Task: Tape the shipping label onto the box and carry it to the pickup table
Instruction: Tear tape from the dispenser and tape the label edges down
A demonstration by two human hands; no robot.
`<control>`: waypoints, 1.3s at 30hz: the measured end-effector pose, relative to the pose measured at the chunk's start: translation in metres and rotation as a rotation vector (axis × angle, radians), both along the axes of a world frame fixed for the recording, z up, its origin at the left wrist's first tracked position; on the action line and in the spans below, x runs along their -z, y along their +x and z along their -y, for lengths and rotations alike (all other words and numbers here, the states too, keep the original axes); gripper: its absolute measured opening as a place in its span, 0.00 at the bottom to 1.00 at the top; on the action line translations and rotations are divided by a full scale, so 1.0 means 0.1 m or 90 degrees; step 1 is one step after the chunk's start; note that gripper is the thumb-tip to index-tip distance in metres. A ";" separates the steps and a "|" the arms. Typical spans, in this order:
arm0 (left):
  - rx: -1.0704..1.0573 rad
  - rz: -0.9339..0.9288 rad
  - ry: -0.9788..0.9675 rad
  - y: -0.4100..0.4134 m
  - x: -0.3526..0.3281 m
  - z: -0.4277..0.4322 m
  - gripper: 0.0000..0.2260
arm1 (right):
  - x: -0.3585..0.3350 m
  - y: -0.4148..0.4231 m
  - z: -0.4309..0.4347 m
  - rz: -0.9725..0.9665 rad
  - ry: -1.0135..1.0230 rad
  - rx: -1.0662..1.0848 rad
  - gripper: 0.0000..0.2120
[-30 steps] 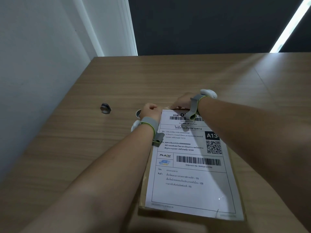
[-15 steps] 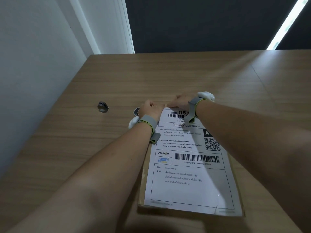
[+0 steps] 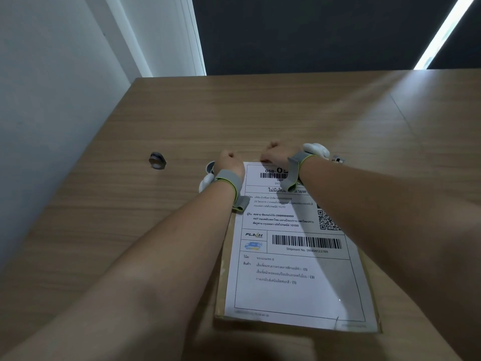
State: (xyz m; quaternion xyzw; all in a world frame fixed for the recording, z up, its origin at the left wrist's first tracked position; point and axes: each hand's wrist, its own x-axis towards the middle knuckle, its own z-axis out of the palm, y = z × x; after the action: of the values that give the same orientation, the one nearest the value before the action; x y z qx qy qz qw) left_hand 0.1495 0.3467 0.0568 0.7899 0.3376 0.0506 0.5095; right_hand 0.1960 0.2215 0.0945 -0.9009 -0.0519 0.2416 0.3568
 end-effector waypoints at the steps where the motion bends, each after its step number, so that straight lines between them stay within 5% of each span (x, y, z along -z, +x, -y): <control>1: -0.011 0.042 0.023 -0.01 0.00 0.02 0.11 | 0.04 0.00 0.03 0.024 0.017 0.000 0.14; 4: 0.036 0.131 0.101 -0.06 0.02 0.08 0.09 | 0.04 -0.13 0.11 0.076 0.048 -0.010 0.10; 15: 0.223 0.082 0.196 -0.24 0.07 -0.01 0.12 | 0.04 -0.27 0.13 0.256 -0.176 -0.148 0.17; 20: 0.202 0.054 0.121 -0.30 0.03 -0.03 0.16 | 0.07 -0.26 0.32 0.293 -0.166 -0.187 0.19; 28: 0.172 0.059 -0.318 -0.93 0.08 -0.17 0.19 | 0.05 -0.48 1.17 0.149 -0.107 -0.034 0.34; 30: 0.202 0.082 -0.337 -1.12 0.07 -0.10 0.14 | 0.10 -0.62 1.39 0.081 -0.015 0.027 0.39; 34: 0.245 0.089 -0.354 -1.42 0.09 0.00 0.23 | 0.34 -0.92 1.54 -0.158 0.213 0.190 0.40; 37: 0.236 0.083 -0.334 -1.61 0.05 0.08 0.23 | 0.50 -1.11 1.57 -0.208 0.237 0.200 0.32; 39: 0.228 0.079 -0.305 -1.70 -0.01 0.15 0.24 | 0.62 -1.19 1.61 -0.225 0.233 0.190 0.35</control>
State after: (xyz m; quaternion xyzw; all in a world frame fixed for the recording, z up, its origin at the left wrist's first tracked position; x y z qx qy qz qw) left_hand -0.0202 0.3319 0.0580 0.6896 0.1635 -0.0733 0.7017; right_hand 0.0773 0.0606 0.0329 -0.7630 0.1018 0.3264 0.5487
